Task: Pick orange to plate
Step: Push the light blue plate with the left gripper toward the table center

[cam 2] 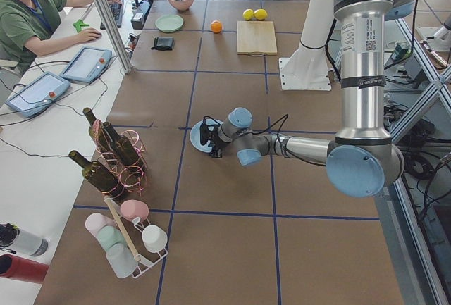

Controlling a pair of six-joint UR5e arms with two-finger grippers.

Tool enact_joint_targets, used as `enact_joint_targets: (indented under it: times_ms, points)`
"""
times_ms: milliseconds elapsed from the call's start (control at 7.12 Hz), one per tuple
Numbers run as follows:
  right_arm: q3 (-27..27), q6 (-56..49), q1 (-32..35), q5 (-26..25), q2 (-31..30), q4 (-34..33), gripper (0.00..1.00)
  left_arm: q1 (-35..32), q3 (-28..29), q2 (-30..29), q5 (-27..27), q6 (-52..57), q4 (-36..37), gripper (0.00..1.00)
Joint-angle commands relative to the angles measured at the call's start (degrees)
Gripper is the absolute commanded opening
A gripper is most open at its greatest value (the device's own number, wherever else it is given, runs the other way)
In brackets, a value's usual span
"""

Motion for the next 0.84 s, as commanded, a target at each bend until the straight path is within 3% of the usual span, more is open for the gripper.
enact_joint_targets:
  times_ms: [0, 281, 562, 702]
  points:
    - [0.0, -0.1, 0.0, -0.1, 0.0, 0.0, 1.00, 0.2, 0.5, -0.5, 0.2, 0.1, 0.0, 0.00]
    - [0.0, 0.0, 0.0, -0.1, 0.0, 0.0, 1.00, 0.0, -0.6, -0.5, -0.2, 0.5, 0.0, 0.00]
    - [0.0, -0.1, 0.0, -0.1, 0.0, 0.0, 1.00, 0.0, -6.8, -0.7, -2.4, 0.3, 0.5, 0.00]
    - [0.0, 0.0, 0.0, -0.1, 0.0, 0.0, 1.00, 0.1, -6.8, -5.0, -2.4, -0.5, 1.3, 0.00]
